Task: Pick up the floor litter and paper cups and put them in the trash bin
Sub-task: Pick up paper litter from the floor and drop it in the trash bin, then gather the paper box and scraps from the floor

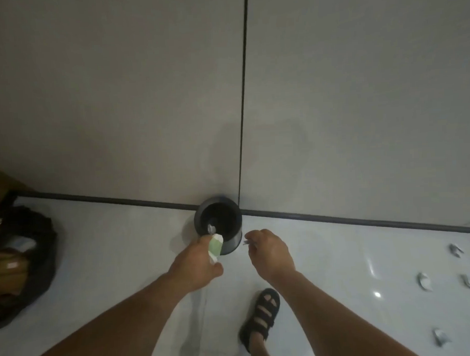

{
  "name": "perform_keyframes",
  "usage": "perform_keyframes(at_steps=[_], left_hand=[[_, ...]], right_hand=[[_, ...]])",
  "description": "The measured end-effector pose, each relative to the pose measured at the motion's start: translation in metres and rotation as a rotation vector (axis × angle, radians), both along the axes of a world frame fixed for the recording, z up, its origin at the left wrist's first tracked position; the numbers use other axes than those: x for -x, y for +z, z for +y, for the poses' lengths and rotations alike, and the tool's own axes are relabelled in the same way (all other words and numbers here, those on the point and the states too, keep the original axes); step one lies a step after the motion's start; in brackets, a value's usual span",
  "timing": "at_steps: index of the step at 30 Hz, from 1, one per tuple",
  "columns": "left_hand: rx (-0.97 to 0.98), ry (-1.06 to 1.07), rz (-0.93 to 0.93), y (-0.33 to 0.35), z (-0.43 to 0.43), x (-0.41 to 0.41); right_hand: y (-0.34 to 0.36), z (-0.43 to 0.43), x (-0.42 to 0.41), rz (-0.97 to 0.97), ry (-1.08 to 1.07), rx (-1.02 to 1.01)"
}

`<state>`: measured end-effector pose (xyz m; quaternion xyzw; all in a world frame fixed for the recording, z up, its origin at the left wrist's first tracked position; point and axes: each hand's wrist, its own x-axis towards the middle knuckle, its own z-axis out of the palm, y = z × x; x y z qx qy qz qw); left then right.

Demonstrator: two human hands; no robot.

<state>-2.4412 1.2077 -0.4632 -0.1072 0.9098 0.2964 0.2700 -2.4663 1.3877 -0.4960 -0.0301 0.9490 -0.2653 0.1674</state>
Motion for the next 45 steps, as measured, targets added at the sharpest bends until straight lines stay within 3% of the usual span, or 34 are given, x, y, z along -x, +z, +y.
perform_keyframes(at_steps=[10,19,28,35,45], left_hand=[[0.112,-0.029,-0.085,-0.083,-0.033,0.133],[0.1,-0.184,-0.181,-0.23,-0.046,0.215],[0.062,-0.251,-0.231,-0.347,-0.084,0.249],[0.101,-0.311,-0.135,-0.335,-0.111,0.256],[0.212,-0.612,-0.017,-0.235,-0.084,0.267]], right_hand=[[-0.102,-0.037,0.137,-0.136,0.083,0.047],[-0.234,-0.068,0.207,-0.289,0.126,-0.013],[-0.326,-0.101,0.225,-0.387,-0.088,0.029],[-0.316,-0.11,0.204,-0.421,-0.175,0.029],[-0.225,-0.092,0.17,-0.323,-0.369,0.035]])
